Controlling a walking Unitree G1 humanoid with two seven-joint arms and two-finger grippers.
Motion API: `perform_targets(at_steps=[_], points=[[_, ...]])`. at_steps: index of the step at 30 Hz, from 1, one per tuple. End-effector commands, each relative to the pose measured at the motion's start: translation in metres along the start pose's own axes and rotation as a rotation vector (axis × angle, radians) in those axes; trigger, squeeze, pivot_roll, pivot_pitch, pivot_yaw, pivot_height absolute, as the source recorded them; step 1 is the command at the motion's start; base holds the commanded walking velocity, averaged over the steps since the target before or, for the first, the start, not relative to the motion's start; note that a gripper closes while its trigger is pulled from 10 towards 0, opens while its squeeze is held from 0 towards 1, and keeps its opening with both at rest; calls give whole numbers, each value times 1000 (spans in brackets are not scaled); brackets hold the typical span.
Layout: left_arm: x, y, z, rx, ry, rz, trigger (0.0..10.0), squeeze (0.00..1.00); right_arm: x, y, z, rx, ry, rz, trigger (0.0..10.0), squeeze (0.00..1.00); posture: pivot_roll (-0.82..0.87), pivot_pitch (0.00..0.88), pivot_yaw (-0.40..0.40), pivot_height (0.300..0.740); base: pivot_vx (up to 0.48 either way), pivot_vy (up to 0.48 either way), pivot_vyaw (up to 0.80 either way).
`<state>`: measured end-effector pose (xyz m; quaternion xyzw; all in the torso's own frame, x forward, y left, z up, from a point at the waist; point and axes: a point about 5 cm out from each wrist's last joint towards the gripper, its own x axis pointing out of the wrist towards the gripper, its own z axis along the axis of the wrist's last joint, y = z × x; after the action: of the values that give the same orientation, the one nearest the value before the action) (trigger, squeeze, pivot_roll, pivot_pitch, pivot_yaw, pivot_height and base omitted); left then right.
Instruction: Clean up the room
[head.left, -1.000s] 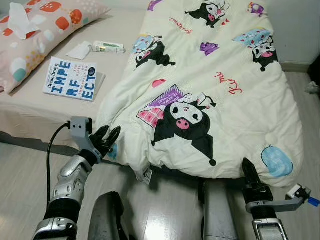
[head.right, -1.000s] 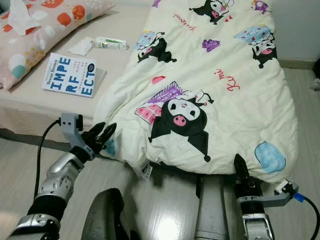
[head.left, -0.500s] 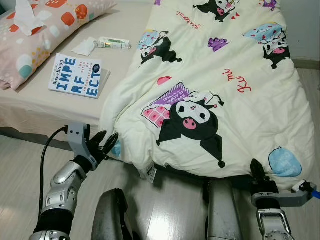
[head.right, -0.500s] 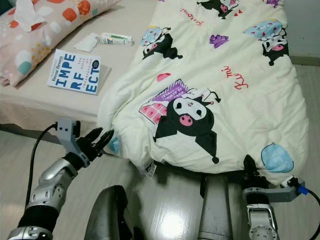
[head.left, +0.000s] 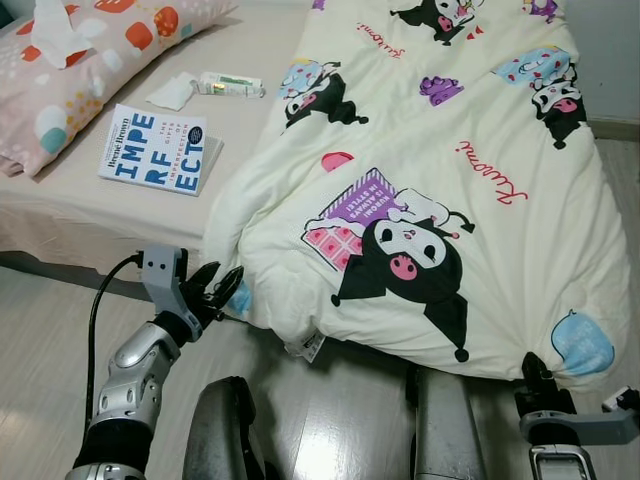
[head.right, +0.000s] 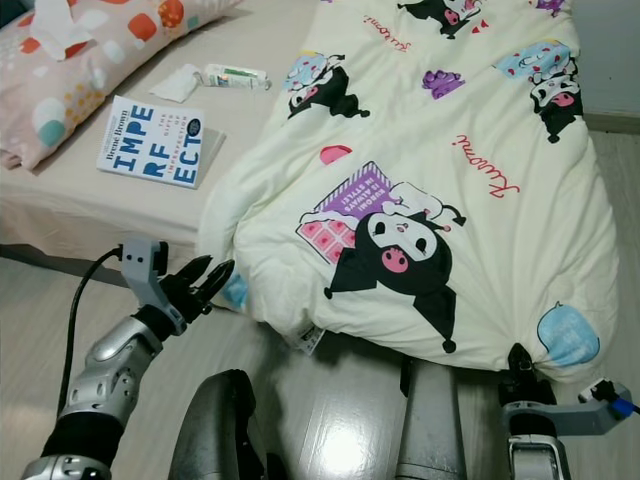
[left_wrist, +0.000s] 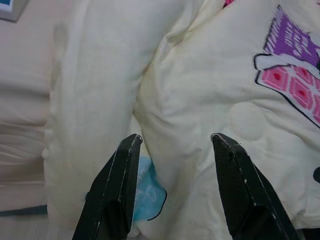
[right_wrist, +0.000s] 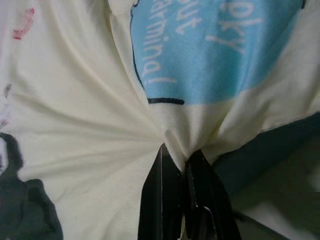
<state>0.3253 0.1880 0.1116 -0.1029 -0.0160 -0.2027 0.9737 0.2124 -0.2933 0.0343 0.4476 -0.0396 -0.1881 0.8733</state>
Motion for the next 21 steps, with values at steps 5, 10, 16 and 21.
perform_targets(at_steps=[5, 10, 16, 21], points=[[-7, 1, -10, -14, 29, 21, 10000, 0, -24, -28, -8, -8, 26, -152, 0, 0, -105, 365, 107, 497, 0, 0, 0], [-6, 1, -10, -15, 26, 23, 10000, 0, -29, -31, -13, -15, 42, -180, 0, 0, -113, 361, 101, 497, 0, 0, 0], [-4, -2, -11, -23, 19, 24, 10000, 0, -44, -35, -44, -29, 142, -259, 0, 0, -123, 352, 93, 497, 0, 0, 0], [-4, -3, -11, -23, 17, 24, 10000, 0, -46, -38, -47, -41, 159, -288, 0, 0, -124, 353, 93, 497, 0, 0, 0]])
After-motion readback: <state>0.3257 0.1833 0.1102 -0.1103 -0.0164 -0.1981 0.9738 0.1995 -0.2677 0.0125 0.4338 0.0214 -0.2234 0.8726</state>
